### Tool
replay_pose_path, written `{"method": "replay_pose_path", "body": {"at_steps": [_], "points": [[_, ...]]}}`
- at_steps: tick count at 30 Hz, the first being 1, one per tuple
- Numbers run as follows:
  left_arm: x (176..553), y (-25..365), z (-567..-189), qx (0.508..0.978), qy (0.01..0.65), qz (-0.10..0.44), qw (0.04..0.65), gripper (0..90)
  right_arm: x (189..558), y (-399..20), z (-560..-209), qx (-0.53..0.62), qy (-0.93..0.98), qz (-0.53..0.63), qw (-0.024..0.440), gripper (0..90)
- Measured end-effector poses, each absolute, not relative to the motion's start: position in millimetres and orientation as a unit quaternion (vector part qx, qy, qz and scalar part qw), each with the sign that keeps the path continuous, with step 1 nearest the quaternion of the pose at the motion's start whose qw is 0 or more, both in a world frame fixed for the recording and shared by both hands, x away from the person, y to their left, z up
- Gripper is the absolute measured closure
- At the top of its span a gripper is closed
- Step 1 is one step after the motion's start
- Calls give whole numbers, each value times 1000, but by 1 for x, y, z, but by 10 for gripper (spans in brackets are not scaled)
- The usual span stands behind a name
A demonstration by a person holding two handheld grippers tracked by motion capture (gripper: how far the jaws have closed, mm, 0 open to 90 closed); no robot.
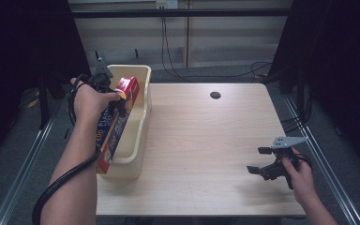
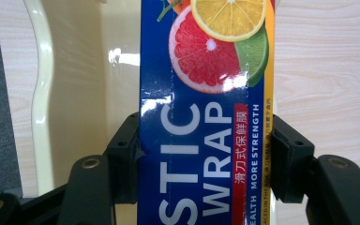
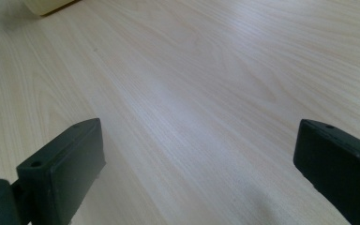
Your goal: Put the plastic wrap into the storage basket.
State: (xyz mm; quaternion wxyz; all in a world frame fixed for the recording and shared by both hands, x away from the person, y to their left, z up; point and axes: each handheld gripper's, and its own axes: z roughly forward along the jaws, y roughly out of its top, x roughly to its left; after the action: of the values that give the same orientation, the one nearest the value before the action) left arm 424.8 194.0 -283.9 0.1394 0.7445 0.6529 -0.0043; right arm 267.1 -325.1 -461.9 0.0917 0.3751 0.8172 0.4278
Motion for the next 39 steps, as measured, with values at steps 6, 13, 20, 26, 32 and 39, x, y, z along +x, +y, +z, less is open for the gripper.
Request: {"method": "replay_pose_path", "body": {"at_steps": [6,13,20,26,32,39], "points": [[427,194,-294,744,654,-10,137,403,267,-325,-462,373,817,430,92,21],[430,193,-304,746,652,-17,133,403,267,-325,-462,375,816,430,93,21],[431,193,-309,744,655,-19,129,403,267,-325,-462,376,816,428,94,21],[432,192,-311,744,656,-19,127,402,267,-325,-463,375,817,429,91,21],[432,190,-313,745,655,-19,125,401,267,-324,-463,372,819,427,89,22],[433,190,-318,745,656,-22,124,400,267,-324,-463,373,818,427,91,21]]}}
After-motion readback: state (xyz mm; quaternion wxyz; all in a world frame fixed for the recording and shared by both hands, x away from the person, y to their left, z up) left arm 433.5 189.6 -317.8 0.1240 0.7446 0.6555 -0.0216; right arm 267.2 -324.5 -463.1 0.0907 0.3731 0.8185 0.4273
